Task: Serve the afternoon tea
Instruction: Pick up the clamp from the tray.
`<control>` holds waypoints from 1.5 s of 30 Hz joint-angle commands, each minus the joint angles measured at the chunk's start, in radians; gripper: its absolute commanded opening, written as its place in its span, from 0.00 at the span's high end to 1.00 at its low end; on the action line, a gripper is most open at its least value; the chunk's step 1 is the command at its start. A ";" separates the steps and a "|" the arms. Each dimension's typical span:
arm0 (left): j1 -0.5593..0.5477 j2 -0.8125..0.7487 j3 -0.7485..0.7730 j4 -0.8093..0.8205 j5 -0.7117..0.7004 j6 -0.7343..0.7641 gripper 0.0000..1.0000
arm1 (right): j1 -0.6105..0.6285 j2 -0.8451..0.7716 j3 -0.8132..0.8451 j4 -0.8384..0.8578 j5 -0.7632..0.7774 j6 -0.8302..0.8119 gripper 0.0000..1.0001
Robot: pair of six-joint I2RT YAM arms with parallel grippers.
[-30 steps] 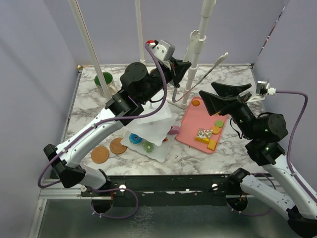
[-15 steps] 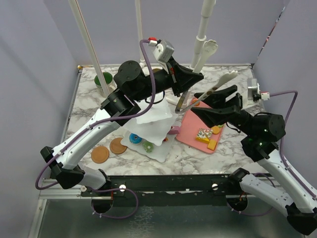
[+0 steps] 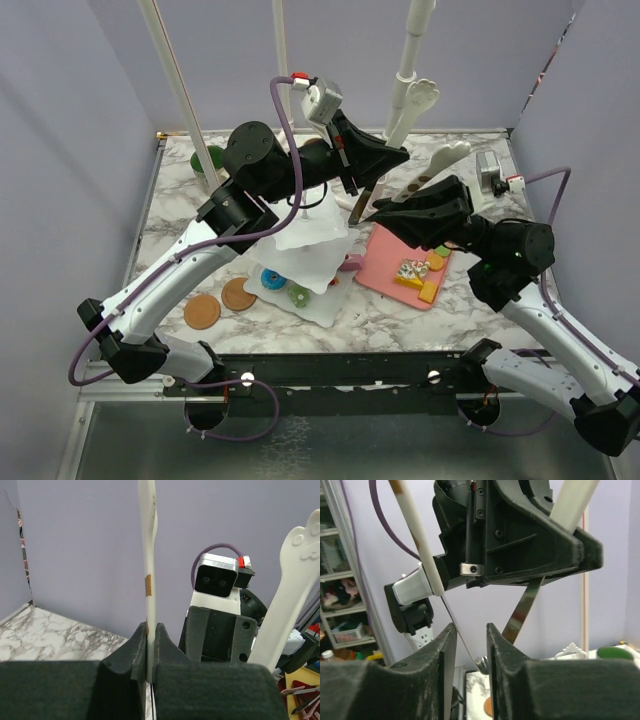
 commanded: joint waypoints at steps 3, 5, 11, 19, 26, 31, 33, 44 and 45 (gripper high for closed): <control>0.000 -0.019 0.003 0.033 0.027 -0.023 0.93 | 0.000 0.033 0.057 0.047 0.006 0.029 0.98; 0.001 -0.021 0.002 0.034 0.024 -0.017 0.85 | 0.000 0.020 0.081 -0.058 0.002 -0.007 0.99; 0.001 -0.024 -0.006 0.029 0.020 0.011 0.69 | 0.000 -0.015 0.175 -0.383 -0.036 -0.186 0.99; 0.014 -0.053 0.002 -0.075 -0.041 0.238 0.01 | 0.000 -0.015 0.356 -0.773 0.056 -0.442 0.99; 0.034 -0.152 -0.060 -0.161 -0.082 0.472 0.01 | 0.000 -0.020 0.425 -0.906 0.088 -0.526 0.99; 0.039 -0.128 0.032 -0.206 -0.025 0.424 0.01 | 0.000 -0.002 0.447 -0.946 0.053 -0.547 0.99; 0.038 -0.105 0.073 -0.207 0.076 0.350 0.01 | 0.000 0.012 0.460 -0.957 0.035 -0.548 0.99; 0.036 -0.010 0.116 -0.159 0.251 0.160 0.01 | 0.000 0.136 0.534 -0.973 -0.163 -0.524 0.99; 0.036 -0.006 0.115 -0.153 0.247 0.158 0.04 | 0.000 0.141 0.533 -0.968 -0.169 -0.521 0.99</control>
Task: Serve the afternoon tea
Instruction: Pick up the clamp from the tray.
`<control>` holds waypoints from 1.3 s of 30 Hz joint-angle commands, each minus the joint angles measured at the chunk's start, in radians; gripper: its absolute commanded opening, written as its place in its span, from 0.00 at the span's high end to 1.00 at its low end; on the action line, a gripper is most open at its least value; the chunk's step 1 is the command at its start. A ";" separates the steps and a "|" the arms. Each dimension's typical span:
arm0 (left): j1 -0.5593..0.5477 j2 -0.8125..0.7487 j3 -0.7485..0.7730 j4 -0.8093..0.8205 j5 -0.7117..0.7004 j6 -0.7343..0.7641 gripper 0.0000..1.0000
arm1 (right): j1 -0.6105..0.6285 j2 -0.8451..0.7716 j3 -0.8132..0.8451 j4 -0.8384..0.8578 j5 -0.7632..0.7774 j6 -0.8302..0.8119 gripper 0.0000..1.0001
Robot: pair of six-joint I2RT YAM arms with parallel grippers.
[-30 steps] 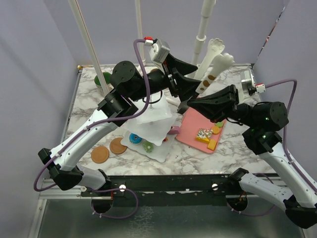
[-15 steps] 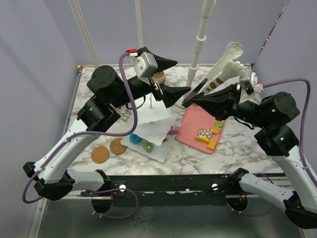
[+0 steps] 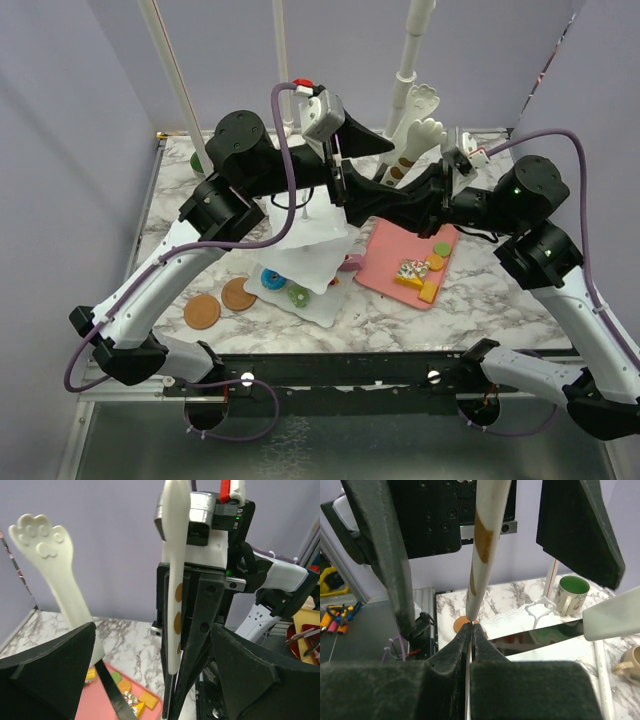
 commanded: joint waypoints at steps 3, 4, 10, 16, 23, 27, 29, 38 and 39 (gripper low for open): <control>0.000 0.022 0.014 0.057 0.058 -0.073 0.13 | -0.004 0.033 0.028 0.019 -0.086 0.017 0.99; 0.000 0.024 0.005 0.072 0.062 -0.083 0.17 | -0.004 0.035 0.025 0.029 -0.086 0.023 0.99; 0.001 0.022 -0.033 0.127 0.049 -0.097 0.77 | -0.003 0.027 -0.012 0.105 -0.075 0.064 0.99; 0.001 0.017 -0.038 0.132 0.034 -0.103 0.86 | -0.004 0.002 -0.059 0.186 -0.053 0.113 0.98; 0.002 -0.012 -0.018 0.121 0.035 -0.105 0.97 | -0.004 -0.071 -0.049 0.087 0.162 0.097 0.50; 0.005 -0.049 -0.055 0.105 0.053 -0.090 1.00 | -0.004 -0.093 -0.030 0.058 0.229 0.105 0.39; 0.013 -0.065 -0.063 0.095 0.068 -0.089 1.00 | -0.004 -0.098 -0.019 0.039 0.265 0.097 0.38; 0.023 -0.102 -0.055 0.060 0.221 -0.165 1.00 | -0.004 -0.001 0.065 0.067 0.247 0.127 0.34; 0.023 -0.102 -0.055 0.059 0.244 -0.178 1.00 | -0.006 0.020 0.079 0.081 0.218 0.139 0.34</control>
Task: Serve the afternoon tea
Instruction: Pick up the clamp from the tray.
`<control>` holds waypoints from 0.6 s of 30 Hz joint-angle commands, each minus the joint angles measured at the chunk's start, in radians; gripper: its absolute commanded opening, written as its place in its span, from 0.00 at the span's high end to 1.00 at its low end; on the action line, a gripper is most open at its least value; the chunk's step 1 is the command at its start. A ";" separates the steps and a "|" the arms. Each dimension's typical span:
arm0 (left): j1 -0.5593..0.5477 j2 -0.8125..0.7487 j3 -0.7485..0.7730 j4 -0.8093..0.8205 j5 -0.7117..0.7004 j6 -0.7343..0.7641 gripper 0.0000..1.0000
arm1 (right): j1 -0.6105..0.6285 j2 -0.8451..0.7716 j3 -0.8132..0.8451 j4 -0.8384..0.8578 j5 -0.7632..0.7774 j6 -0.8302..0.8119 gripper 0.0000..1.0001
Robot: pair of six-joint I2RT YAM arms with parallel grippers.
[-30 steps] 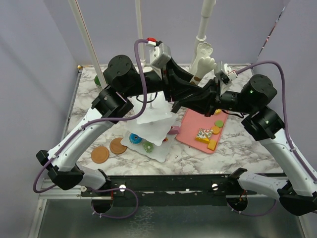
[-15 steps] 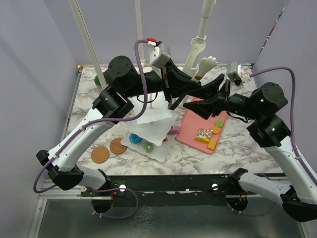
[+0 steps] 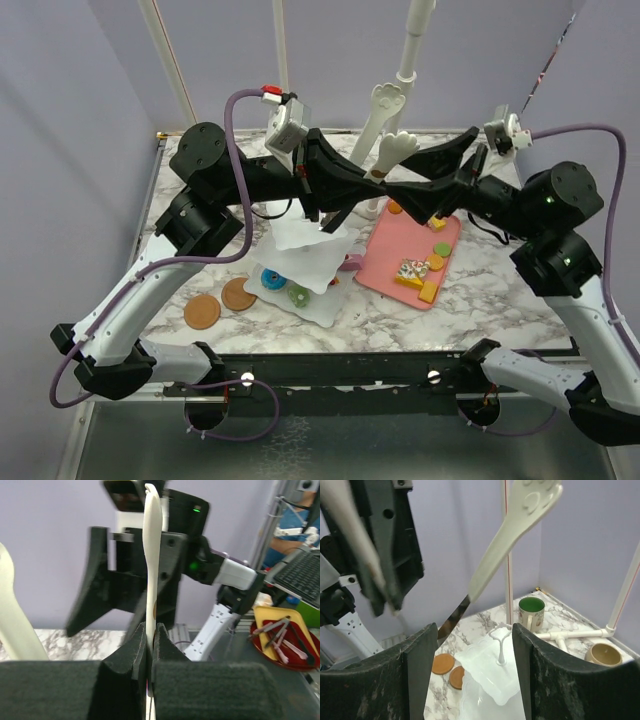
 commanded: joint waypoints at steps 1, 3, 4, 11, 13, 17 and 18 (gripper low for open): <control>0.004 -0.018 0.005 -0.013 0.149 -0.070 1.00 | -0.005 0.088 0.072 0.041 -0.085 0.052 0.33; 0.002 -0.019 0.006 -0.013 0.168 -0.082 1.00 | -0.005 0.126 0.101 0.087 -0.172 0.086 0.31; 0.002 -0.021 0.006 -0.013 0.174 -0.087 1.00 | -0.006 0.142 0.116 0.107 -0.199 0.106 0.31; 0.002 -0.019 0.008 0.020 0.195 -0.093 1.00 | -0.009 0.247 0.168 0.209 -0.296 0.217 0.31; 0.003 -0.016 0.011 0.024 0.200 -0.093 1.00 | -0.010 0.262 0.145 0.263 -0.302 0.255 0.34; 0.002 -0.014 0.008 0.038 0.184 -0.085 1.00 | -0.010 0.282 0.079 0.416 -0.351 0.354 0.55; 0.002 -0.014 0.007 0.042 0.176 -0.080 1.00 | -0.010 0.288 0.069 0.433 -0.364 0.368 0.64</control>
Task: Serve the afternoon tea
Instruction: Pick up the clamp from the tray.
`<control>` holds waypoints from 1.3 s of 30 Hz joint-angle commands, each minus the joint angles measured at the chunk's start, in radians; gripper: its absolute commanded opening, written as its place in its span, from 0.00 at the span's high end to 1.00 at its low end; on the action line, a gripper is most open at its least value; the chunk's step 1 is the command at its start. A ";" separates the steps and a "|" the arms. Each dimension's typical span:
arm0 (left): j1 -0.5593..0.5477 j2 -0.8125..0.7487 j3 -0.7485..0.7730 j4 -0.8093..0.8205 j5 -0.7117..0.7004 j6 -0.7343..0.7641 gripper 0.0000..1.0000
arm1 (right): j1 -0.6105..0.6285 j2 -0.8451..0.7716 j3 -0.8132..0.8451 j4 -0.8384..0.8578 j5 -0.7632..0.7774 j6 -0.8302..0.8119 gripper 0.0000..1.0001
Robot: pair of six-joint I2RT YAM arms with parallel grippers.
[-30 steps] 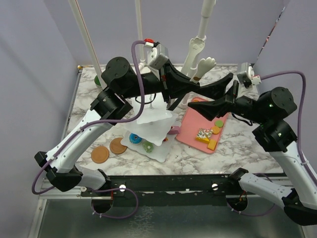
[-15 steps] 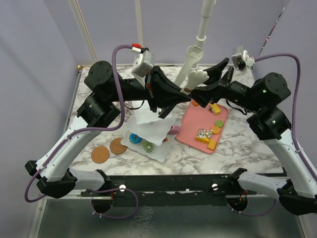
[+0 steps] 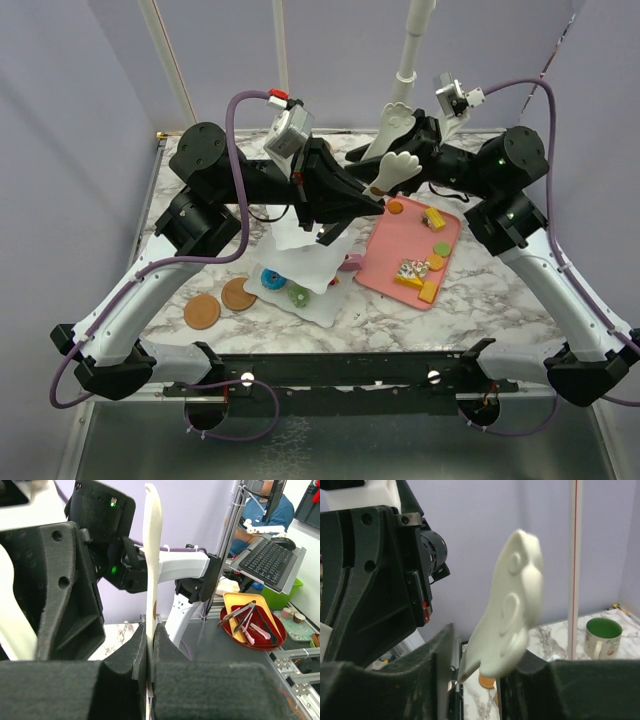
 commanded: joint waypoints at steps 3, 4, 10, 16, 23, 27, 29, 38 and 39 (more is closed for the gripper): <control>0.002 -0.011 0.009 0.051 -0.006 0.021 1.00 | -0.021 0.011 -0.077 0.200 -0.105 0.137 0.96; 0.002 -0.011 0.013 0.051 -0.009 0.029 1.00 | -0.038 0.002 -0.091 0.218 -0.109 0.149 0.99; 0.017 -0.016 0.032 0.052 -0.056 0.083 1.00 | -0.218 -0.012 -0.178 0.552 -0.262 0.437 0.99; 0.041 -0.012 0.076 0.076 -0.138 0.118 1.00 | -0.235 -0.002 -0.179 0.621 -0.356 0.477 0.99; 0.054 0.009 0.125 0.096 -0.147 0.129 1.00 | -0.244 -0.018 -0.213 0.629 -0.355 0.477 0.99; 0.073 0.002 0.128 0.115 -0.188 0.154 1.00 | -0.267 -0.038 -0.261 0.720 -0.354 0.540 0.99; 0.082 -0.005 0.122 0.129 -0.212 0.160 1.00 | -0.275 -0.044 -0.277 0.765 -0.352 0.573 0.99; 0.124 -0.026 0.104 0.190 -0.276 0.165 1.00 | -0.310 -0.015 -0.338 1.040 -0.298 0.773 0.99; 0.126 -0.026 0.106 0.193 -0.284 0.164 1.00 | -0.311 -0.004 -0.340 1.079 -0.299 0.802 0.99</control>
